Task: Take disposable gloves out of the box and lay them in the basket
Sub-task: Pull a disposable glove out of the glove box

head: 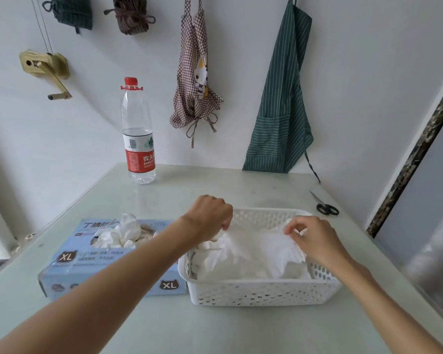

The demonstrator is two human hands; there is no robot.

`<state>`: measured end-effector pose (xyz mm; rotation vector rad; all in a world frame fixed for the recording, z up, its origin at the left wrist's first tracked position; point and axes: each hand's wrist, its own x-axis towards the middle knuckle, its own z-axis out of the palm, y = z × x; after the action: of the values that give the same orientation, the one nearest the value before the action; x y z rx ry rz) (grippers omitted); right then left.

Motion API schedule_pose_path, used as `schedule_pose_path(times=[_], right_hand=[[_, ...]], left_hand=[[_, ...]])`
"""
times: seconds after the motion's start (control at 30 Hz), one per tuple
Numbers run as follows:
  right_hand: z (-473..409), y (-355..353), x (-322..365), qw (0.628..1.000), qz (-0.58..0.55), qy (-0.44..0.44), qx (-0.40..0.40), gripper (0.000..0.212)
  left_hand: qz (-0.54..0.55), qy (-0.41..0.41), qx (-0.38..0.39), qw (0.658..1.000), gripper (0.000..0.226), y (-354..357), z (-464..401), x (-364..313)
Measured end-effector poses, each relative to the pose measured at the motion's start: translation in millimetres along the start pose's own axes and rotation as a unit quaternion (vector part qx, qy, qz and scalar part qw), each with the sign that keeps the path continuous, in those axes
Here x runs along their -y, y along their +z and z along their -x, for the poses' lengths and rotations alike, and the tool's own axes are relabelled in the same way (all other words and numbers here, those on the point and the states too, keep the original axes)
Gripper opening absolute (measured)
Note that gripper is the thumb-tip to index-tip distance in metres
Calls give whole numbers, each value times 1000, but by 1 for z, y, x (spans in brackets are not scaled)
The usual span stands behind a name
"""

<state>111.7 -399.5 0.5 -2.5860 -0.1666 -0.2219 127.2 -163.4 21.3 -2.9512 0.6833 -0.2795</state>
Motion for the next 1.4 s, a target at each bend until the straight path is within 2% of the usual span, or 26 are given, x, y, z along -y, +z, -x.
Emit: schedule_pose_path(times=[0.1,0.2,0.27,0.3,0.33,0.4,0.43,0.5,0.6,0.73,0.87,0.93,0.97,1.03,1.1,1.2,1.27,1.4], right_hand=[[-5,4,2,998,55,-6,20,25],[-10,4,1,992,104,-3,66,24],[-13,4,-1,984,128,11,125,39],[-13,5,-1,978,134,17,159,49],[-13,5,0,971,140,24,191,58],[-12,4,5,955,162,36,246,68],[-11,3,8,946,181,41,265,67],[-11,0,9,931,223,46,286,61],[-9,2,8,912,263,52,309,62],[-9,12,12,894,305,33,326,66],[-13,-5,22,873,348,30,342,87],[-14,-19,26,865,371,27,335,90],[-14,-24,29,872,369,20,321,85],[-16,-24,34,908,319,-20,270,67],[-18,-14,35,932,255,-43,253,61],[-20,9,21,920,225,-7,322,70],[-20,17,9,911,210,20,355,74],[-16,18,0,917,164,39,361,74]], left_hand=[[-46,29,1,998,27,14,-6,-3],[-30,53,-29,998,24,15,-1,-6],[24,42,-78,996,23,9,6,-10],[63,31,-74,995,24,7,10,-11],[95,26,-36,994,30,5,13,-12],[99,38,120,987,52,6,18,-15],[80,43,191,977,63,10,21,-15],[36,43,267,962,77,18,24,-12],[-6,46,311,949,87,28,24,-10],[-70,36,341,937,88,42,19,-17],[-51,52,298,952,97,28,18,-15],[-21,55,281,958,100,14,16,-11],[12,46,281,958,97,7,15,-10],[75,34,280,956,79,-1,13,-9],[77,38,294,952,66,-1,12,-11],[8,26,352,936,73,12,19,-15],[-28,20,346,938,78,21,24,-16],[-69,26,347,935,78,32,24,-20]])
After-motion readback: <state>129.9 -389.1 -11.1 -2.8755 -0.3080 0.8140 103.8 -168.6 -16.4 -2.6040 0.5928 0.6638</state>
